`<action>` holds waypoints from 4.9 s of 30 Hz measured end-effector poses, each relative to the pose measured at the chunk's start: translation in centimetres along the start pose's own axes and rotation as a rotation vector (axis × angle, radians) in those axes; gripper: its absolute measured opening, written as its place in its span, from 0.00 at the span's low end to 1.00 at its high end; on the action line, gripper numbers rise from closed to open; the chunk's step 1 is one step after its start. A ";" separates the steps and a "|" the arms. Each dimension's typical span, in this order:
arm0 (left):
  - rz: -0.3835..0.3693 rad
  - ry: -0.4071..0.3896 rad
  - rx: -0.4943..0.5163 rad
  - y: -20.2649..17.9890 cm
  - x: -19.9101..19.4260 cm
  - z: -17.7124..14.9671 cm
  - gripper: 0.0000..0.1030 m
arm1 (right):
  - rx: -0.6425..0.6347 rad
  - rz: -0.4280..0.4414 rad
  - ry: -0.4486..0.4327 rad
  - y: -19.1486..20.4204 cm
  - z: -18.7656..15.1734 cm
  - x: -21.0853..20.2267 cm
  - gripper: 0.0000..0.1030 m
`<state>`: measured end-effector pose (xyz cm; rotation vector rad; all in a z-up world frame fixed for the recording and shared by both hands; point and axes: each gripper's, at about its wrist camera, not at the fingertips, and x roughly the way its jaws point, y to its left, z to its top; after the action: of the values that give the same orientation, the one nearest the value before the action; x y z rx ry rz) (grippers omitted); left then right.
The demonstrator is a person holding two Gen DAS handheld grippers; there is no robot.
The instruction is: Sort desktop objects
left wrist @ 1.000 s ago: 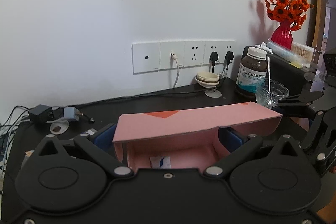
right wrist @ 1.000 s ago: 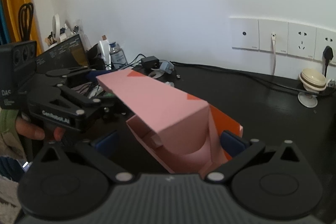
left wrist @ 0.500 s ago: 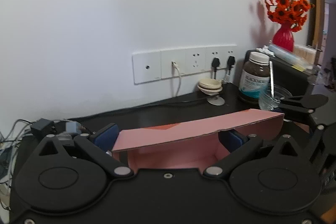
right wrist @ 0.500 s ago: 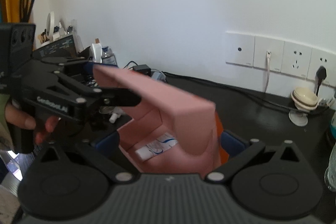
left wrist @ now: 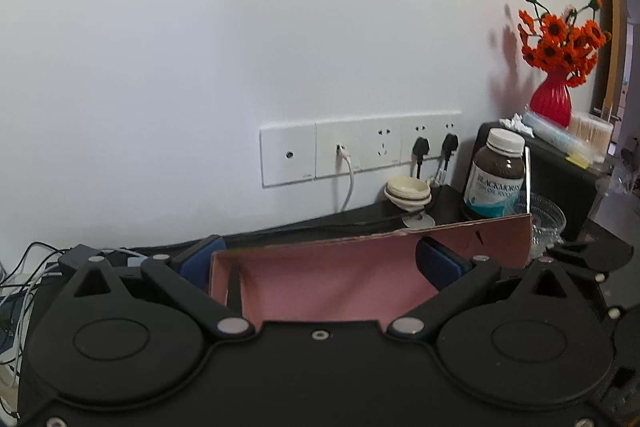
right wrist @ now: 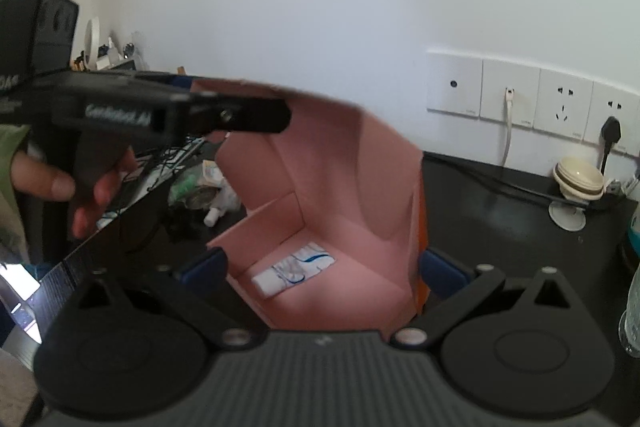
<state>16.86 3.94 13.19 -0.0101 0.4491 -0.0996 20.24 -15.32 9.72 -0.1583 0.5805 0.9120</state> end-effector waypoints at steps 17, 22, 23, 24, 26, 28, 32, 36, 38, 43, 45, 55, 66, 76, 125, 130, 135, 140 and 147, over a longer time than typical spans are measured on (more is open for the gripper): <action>0.049 0.016 -0.026 1.4 0.1 -0.6 1.00 | 0.043 0.053 0.070 0.6 -2.6 1.0 0.99; 0.049 0.035 -0.014 1.8 0.4 -0.8 1.00 | 0.055 0.059 0.069 0.8 -2.2 1.4 0.99; 0.050 0.038 -0.004 1.7 0.4 -0.9 1.00 | 0.053 0.064 0.071 0.8 -2.1 1.6 0.99; 0.054 0.043 0.005 1.7 0.5 -1.1 1.00 | 0.051 0.068 0.072 0.9 -2.0 1.7 0.99; 0.069 0.057 0.023 1.8 0.7 -1.6 1.00 | 0.043 0.072 0.080 1.1 -1.9 2.2 0.99; 0.083 0.078 0.029 2.3 0.8 -2.4 1.00 | 0.040 0.069 0.092 1.4 -1.8 2.8 0.99; 0.097 0.139 0.025 3.7 1.0 -4.5 1.00 | 0.054 0.083 0.105 1.3 -1.7 3.0 0.99; 0.115 0.210 0.045 4.2 1.4 -7.0 1.00 | 0.043 0.091 0.112 1.5 -1.5 3.1 0.99; 0.123 0.234 0.067 4.2 1.7 -8.0 1.00 | 0.042 0.093 0.116 1.6 -1.5 3.1 0.99; 0.091 0.297 0.076 4.0 2.4 -9.0 1.00 | 0.052 0.098 0.133 1.9 -1.8 2.9 0.99; 0.080 0.316 0.098 3.7 2.5 -9.3 1.00 | 0.059 0.097 0.147 1.8 -2.2 2.8 0.99; 0.040 0.339 0.141 1.7 2.1 -10.3 1.00 | 0.106 0.068 0.142 0.5 -2.7 0.9 0.99; -0.028 0.338 0.119 -2.7 0.6 -11.7 0.99 | 0.139 0.012 0.081 -1.3 -2.6 -2.1 0.99; -0.050 0.343 0.088 -5.5 0.4 -11.8 0.99 | 0.136 -0.028 0.060 -0.4 -3.0 -1.5 0.99; -0.162 0.306 0.085 -0.9 -2.6 -13.9 1.00 | 0.195 -0.167 0.054 -2.8 -1.3 1.4 0.99; -0.118 0.214 0.082 -0.7 -3.5 -12.0 1.00 | 0.160 -0.151 0.062 -3.0 -1.0 1.1 0.99; -0.115 0.113 0.147 -1.7 -4.2 -10.6 1.00 | 0.108 -0.130 0.090 -2.6 -1.4 0.4 0.99; -0.105 0.109 0.158 -2.1 -3.2 -10.1 1.00 | 0.020 -0.090 0.121 -1.5 -1.7 0.1 0.99; -0.105 0.110 0.157 -2.1 -3.3 -10.1 1.00 | 0.034 -0.053 0.113 -0.9 -1.5 0.3 0.99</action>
<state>9.35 2.31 5.57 0.1268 0.5500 -0.2388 20.43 -16.21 8.20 -0.1946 0.6934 0.8452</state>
